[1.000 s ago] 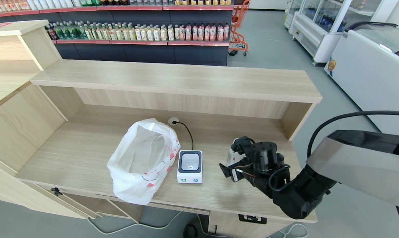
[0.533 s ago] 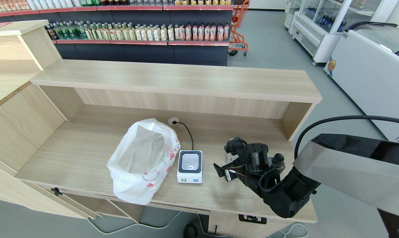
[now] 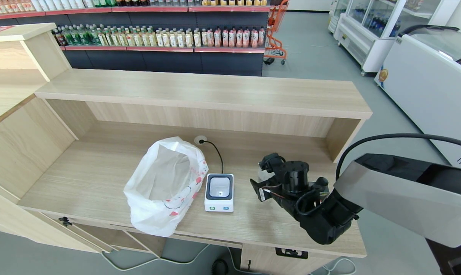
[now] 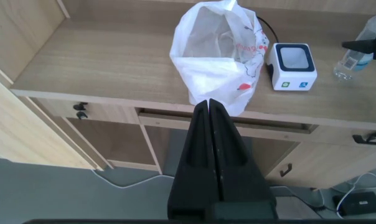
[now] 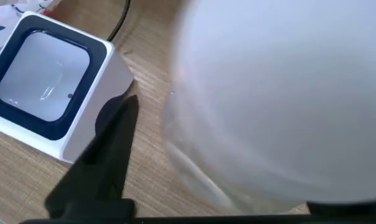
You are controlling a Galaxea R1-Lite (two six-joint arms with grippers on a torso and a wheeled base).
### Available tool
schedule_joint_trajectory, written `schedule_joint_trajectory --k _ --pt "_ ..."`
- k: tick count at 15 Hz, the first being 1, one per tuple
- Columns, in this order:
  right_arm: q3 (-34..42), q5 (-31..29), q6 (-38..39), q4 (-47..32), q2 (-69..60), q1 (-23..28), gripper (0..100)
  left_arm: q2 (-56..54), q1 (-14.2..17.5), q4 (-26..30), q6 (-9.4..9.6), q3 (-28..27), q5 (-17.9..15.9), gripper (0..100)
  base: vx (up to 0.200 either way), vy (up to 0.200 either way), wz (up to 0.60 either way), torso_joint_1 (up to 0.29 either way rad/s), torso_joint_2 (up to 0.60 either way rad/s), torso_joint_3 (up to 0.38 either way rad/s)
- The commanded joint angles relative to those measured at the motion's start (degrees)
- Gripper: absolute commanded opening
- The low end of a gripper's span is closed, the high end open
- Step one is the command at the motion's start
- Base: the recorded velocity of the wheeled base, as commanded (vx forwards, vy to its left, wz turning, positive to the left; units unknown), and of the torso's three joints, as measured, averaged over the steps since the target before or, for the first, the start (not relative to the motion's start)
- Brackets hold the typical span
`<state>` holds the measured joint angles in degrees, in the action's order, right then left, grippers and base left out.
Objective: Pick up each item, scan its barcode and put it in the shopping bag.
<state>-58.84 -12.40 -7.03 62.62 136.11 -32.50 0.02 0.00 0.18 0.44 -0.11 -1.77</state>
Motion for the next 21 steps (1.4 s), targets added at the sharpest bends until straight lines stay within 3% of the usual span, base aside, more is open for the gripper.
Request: schedule_joint_trajectory --k 1,11,13,15,17,19,21 --pt "0.0 0.0 0.0 0.0 0.9 1.0 0 0.0 0.0 0.0 0.00 0.0 0.0 0 0.000 0.000 0.00 0.000 0.00 0.000" --pt "-1.2 0.3 0.2 0.0 2.1 1.2 0 0.1 0.0 0.0 0.00 0.0 0.0 0 0.000 0.000 0.00 0.000 0.00 0.000" --pt "-0.9 0.5 0.6 -0.9 -1.9 1.1 0 0.1 0.0 0.0 0.00 0.0 0.0 0 0.000 0.000 0.00 0.000 0.00 0.000" --pt "-0.7 1.2 6.6 -7.2 -11.8 1.3 0 0.1 0.0 0.0 0.00 0.0 0.0 0 0.000 0.000 0.00 0.000 0.00 0.000" --pt "-1.0 7.4 12.7 -20.8 -23.3 2.0 0 0.1 0.0 0.0 0.00 0.0 0.0 0 0.000 0.000 0.00 0.000 0.00 0.000" --pt "-0.5 10.1 15.9 -26.1 -32.4 2.7 0 0.1 0.0 0.0 0.00 0.0 0.0 0 0.000 0.000 0.00 0.000 0.00 0.000" --pt "3.2 21.4 18.7 -30.5 -43.6 4.6 0 0.1 0.0 0.0 0.00 0.0 0.0 0 0.000 0.000 0.00 0.000 0.00 0.000"
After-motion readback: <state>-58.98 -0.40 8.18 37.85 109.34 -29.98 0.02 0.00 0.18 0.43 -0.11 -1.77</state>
